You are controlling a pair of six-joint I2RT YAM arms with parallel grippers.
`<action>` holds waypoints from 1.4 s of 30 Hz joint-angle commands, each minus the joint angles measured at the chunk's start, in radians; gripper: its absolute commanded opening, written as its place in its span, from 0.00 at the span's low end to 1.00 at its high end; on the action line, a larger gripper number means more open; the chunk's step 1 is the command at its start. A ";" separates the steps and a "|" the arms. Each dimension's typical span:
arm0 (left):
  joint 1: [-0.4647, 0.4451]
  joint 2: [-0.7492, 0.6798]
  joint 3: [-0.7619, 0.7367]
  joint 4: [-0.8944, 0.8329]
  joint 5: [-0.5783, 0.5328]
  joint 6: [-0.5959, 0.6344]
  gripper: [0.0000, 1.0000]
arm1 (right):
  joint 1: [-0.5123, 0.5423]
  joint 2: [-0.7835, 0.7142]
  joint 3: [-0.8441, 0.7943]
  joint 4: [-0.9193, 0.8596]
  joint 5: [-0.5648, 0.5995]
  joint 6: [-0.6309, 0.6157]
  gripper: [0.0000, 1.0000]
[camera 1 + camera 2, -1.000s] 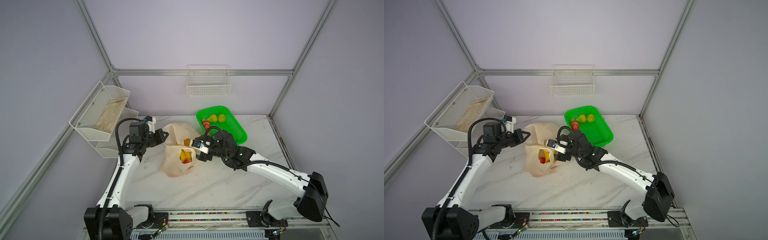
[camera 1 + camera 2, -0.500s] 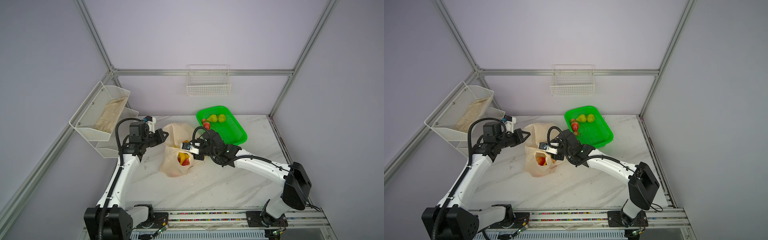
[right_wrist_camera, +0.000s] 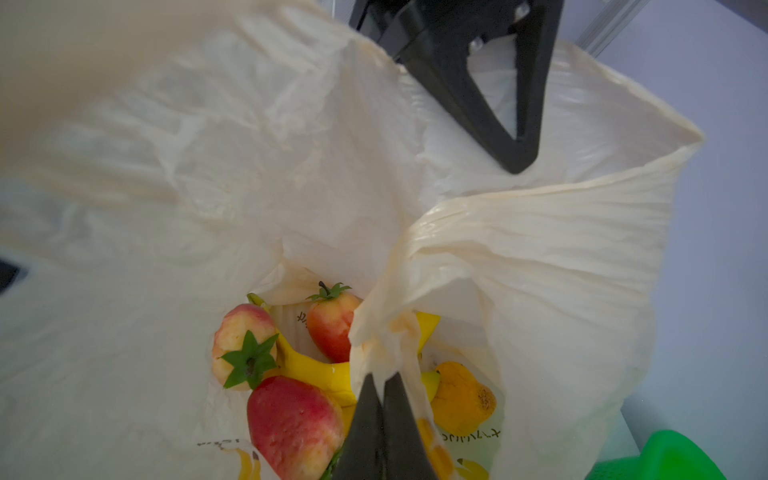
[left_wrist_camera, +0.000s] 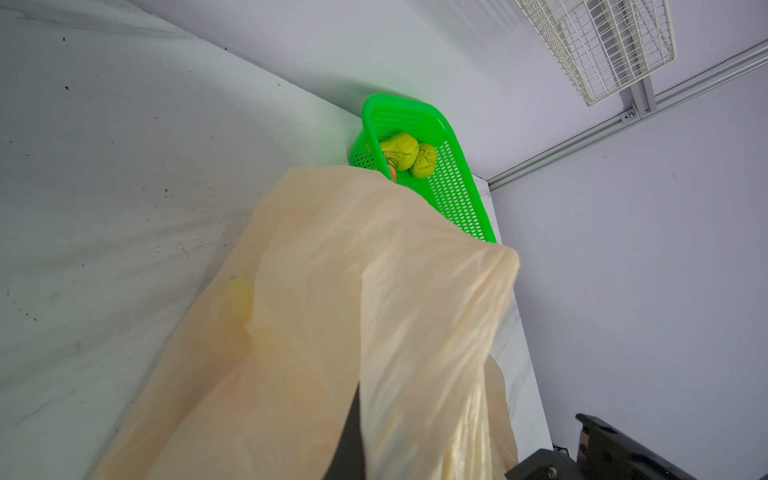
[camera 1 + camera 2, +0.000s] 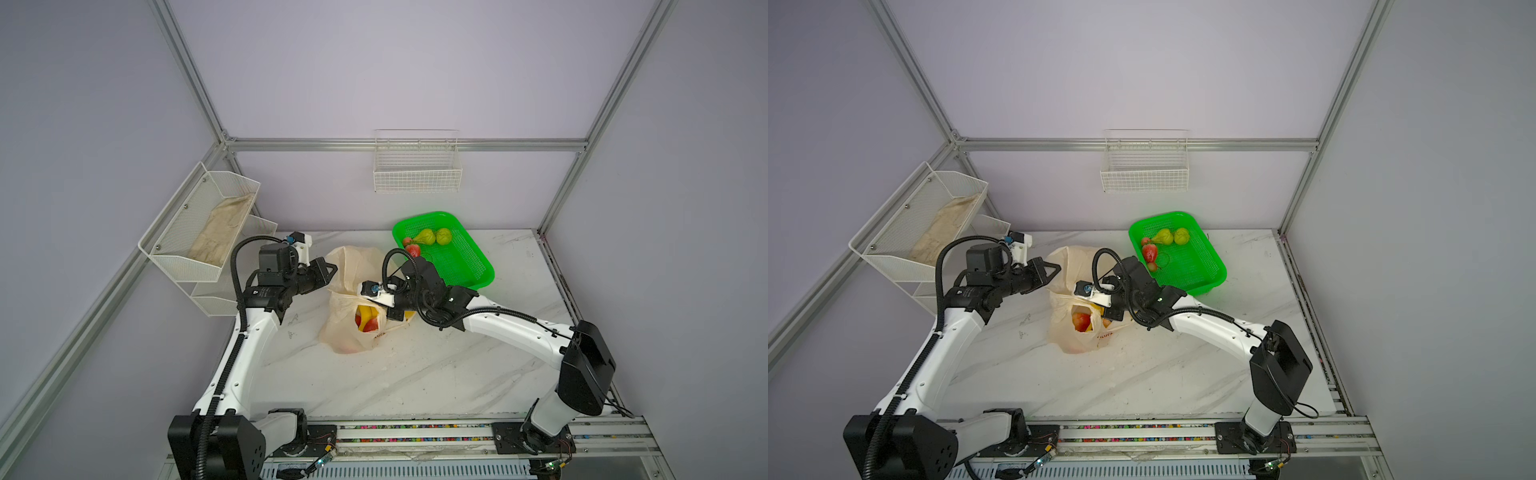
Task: Place the fake fruits into the plastic bag and tie a complex knot
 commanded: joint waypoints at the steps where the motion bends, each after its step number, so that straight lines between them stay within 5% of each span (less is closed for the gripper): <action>1: 0.005 -0.011 0.037 0.013 0.020 0.013 0.11 | -0.066 -0.089 -0.003 0.081 -0.085 0.230 0.00; 6: 0.006 -0.034 0.099 -0.061 -0.013 0.070 0.57 | -0.119 -0.134 -0.001 0.123 -0.171 0.552 0.00; 13: -0.006 -0.236 0.159 -0.138 -0.231 0.200 0.85 | -0.123 -0.120 0.007 0.191 -0.127 0.883 0.00; 17: -0.077 -0.373 0.138 -0.151 -0.260 0.285 0.89 | -0.129 -0.103 0.035 0.173 -0.077 0.938 0.00; 27: -0.225 -0.639 0.042 -0.217 0.140 0.521 0.89 | -0.138 -0.009 0.139 0.108 -0.063 0.924 0.00; 35: -0.392 -0.572 0.012 -0.298 0.000 0.665 0.88 | -0.167 0.006 0.155 0.079 -0.080 0.901 0.00; 42: -0.621 -0.448 0.014 -0.313 -0.256 0.729 0.89 | -0.183 0.022 0.147 0.056 -0.080 0.885 0.00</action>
